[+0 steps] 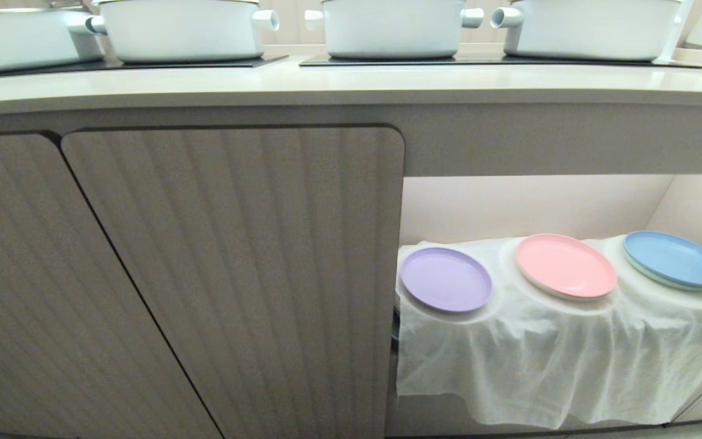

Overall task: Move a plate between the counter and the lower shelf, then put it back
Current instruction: Pick up the plate in the cupboard

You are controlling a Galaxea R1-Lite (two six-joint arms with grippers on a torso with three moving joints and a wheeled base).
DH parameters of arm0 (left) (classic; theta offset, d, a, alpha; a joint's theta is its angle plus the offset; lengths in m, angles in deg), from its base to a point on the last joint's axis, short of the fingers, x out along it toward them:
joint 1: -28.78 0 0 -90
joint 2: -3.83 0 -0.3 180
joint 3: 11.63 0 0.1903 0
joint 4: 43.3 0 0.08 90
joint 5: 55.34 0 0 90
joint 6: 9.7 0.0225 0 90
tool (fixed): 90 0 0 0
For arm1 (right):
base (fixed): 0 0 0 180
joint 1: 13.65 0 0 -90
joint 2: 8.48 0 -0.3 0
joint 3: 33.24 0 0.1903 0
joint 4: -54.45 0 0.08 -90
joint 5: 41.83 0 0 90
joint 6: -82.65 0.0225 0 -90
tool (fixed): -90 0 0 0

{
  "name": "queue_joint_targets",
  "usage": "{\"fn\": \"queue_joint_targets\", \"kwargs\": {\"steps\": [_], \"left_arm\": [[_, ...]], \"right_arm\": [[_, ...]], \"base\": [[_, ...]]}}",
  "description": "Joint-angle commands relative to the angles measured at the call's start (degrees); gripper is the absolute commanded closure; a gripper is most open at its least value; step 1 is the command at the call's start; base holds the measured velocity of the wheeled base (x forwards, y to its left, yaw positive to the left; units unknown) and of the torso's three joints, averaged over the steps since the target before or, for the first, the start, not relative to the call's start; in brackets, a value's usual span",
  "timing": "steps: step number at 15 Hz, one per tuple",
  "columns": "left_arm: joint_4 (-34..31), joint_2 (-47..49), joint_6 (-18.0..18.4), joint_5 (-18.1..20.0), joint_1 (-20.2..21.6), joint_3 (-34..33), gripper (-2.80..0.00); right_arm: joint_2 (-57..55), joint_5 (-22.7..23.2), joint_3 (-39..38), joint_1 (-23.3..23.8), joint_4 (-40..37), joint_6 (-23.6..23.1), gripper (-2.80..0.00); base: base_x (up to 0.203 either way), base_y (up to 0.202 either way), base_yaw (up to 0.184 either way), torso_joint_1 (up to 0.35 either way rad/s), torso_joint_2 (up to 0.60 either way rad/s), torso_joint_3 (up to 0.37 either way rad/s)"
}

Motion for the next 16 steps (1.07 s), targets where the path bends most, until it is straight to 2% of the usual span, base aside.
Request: {"fn": "queue_joint_targets", "kwargs": {"steps": [1,16], "left_arm": [[0.0,0.0,0.0,0.0,0.1,0.0,0.00],[0.0,0.0,0.0,0.0,0.1,0.0,0.00]], "right_arm": [[-0.1,0.1,-0.1,-0.1,0.0,-0.1,0.00],[-0.1,0.1,0.0,0.0,0.0,0.1,0.00]], "base": [[0.000,0.000,0.000,0.000,0.00,0.000],[-0.003,-0.005,0.004,0.000,0.00,0.000]]}}
